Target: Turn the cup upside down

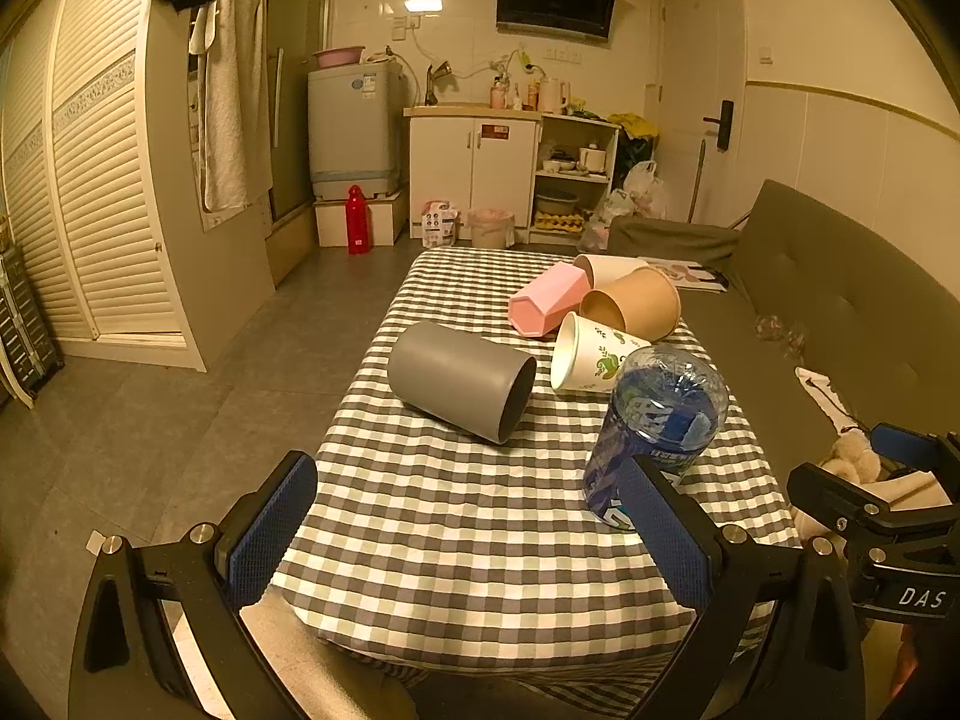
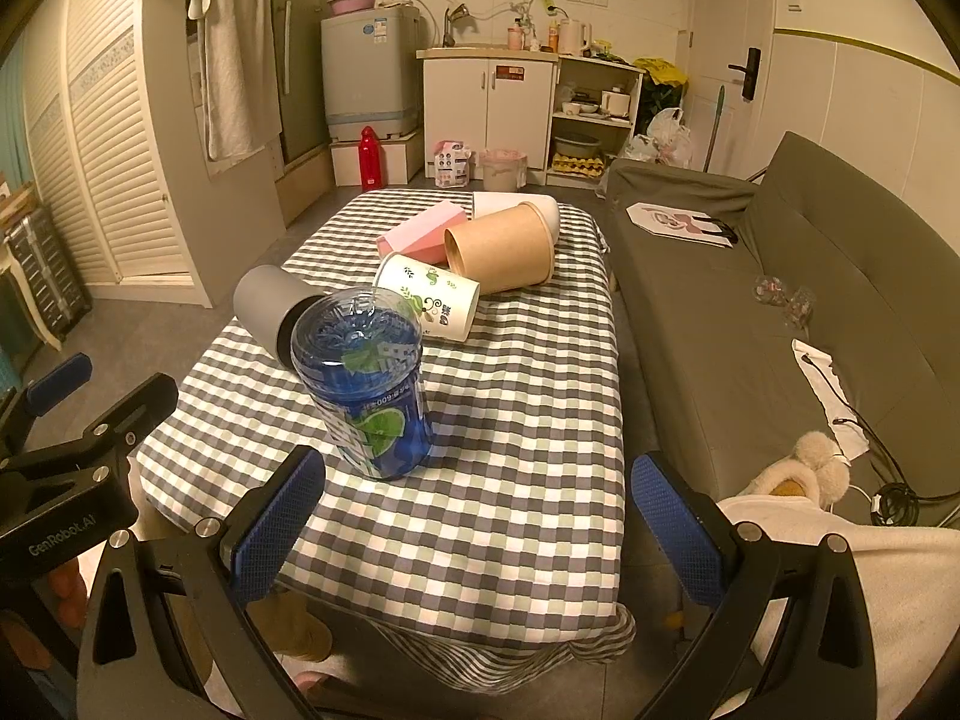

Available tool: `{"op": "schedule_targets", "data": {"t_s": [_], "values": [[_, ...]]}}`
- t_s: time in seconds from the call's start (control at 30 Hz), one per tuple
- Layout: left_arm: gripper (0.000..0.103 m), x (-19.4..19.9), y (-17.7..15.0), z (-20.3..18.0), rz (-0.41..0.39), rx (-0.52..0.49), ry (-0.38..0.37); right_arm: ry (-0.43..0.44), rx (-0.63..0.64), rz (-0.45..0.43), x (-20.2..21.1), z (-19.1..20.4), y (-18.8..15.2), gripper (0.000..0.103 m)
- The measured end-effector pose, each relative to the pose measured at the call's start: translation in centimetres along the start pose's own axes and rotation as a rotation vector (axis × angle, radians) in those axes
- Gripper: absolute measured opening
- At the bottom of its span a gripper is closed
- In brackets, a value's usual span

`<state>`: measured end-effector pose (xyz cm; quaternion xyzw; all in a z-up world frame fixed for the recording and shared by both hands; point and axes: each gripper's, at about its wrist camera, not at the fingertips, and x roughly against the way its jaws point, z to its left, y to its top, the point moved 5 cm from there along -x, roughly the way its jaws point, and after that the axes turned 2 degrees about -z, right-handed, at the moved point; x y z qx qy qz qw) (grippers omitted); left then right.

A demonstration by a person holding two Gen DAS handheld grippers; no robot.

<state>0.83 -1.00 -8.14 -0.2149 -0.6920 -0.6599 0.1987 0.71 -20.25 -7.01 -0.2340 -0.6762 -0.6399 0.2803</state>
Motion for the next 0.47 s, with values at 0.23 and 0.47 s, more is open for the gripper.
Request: {"op": "schedule_targets", "data": {"t_s": [0.23,0.47], "values": [[0.103,-0.02,0.03,0.07,0.000,0.000,0.000,-0.002,0.002,0.002,-0.02,0.05,-0.03,0.103],[0.103,0.01,0.04,0.08,0.001,-0.001,-0.004,-0.004,0.005,0.008,-0.19,0.08,-0.11,0.103]]}}
